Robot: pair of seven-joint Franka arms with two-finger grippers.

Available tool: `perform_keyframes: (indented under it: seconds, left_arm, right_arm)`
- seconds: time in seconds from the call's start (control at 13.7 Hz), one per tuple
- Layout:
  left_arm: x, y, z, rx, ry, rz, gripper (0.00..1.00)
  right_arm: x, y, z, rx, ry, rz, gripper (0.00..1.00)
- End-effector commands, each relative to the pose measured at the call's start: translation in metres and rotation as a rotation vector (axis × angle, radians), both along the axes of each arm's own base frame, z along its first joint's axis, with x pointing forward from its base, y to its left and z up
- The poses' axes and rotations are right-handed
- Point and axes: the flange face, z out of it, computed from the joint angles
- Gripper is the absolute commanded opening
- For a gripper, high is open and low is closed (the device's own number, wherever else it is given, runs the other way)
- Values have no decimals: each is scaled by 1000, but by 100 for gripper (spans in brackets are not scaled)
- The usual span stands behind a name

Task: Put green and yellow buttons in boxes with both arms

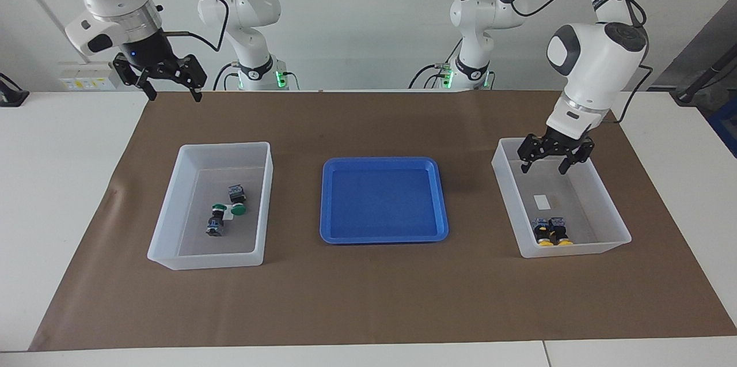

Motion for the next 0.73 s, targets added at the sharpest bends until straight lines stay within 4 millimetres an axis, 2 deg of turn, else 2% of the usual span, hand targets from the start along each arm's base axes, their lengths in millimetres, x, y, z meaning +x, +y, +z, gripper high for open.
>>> perform_keyframes:
  seconds: [0.0,0.29,0.51,0.66]
  left_arm:
    - [-11,2,25,24,18,10,100]
    - [-5,15,69,50,19,15,100]
    - [3,15,109,64,44,8,100]
    - [-2,16,123,65,52,10,100]
  right_arm:
    - [-6,0,2,5,3,-8,100]
    - [-6,0,2,5,4,-8,100]
    - [-6,1,2,5,4,-7,100]
    - [-6,0,2,5,4,-8,100]
